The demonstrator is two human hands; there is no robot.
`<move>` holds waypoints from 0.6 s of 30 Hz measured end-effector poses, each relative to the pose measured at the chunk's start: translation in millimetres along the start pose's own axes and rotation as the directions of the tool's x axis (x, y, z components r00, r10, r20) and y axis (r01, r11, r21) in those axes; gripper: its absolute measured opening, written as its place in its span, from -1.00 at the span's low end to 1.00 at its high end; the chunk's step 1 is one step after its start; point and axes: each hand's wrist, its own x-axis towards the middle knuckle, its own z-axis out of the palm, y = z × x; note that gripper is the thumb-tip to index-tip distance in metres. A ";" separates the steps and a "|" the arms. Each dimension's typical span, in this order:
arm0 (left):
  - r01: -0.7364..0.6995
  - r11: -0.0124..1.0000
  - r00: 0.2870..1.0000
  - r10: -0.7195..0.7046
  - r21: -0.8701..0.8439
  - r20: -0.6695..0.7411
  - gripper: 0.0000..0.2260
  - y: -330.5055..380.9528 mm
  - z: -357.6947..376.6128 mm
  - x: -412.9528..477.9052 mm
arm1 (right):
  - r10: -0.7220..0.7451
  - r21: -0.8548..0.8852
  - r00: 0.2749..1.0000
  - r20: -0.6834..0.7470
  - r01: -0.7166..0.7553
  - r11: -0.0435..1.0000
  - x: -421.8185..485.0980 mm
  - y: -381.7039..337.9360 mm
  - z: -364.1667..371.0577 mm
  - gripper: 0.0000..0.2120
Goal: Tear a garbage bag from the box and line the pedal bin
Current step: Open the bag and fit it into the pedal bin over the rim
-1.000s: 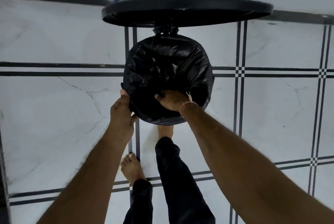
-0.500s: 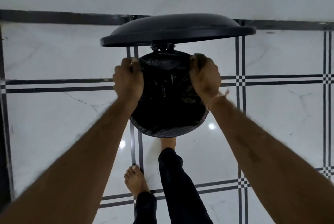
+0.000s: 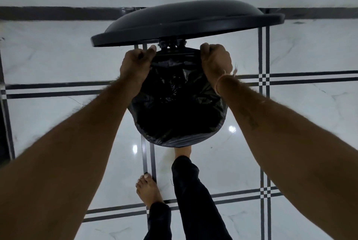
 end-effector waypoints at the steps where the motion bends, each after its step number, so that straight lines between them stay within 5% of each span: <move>1: 0.003 1.000 1.000 -0.003 0.003 0.001 -0.46 -0.8 1.0 1.2 | 0.029 -0.021 1.000 0.005 -0.029 0.999 1.9 -2.5 0.3 -0.54; 8: -0.001 0.975 0.999 0.010 -0.221 0.039 -0.68 -15.6 -15.1 -6.3 | 0.064 0.111 0.991 0.119 -0.077 0.991 19.7 1.7 3.2 -0.59; 14: 0.029 0.990 0.997 -0.037 -0.135 -0.060 -0.48 -42.7 -22.6 -23.2 | -0.063 0.029 0.997 0.036 0.062 0.998 -1.2 29.2 -9.0 -0.46; 18: -0.001 0.996 0.993 -0.008 -0.084 -0.115 -0.51 -47.0 -14.0 -33.6 | 0.018 0.039 0.999 -0.052 -0.016 0.999 -31.3 50.2 -7.8 -0.42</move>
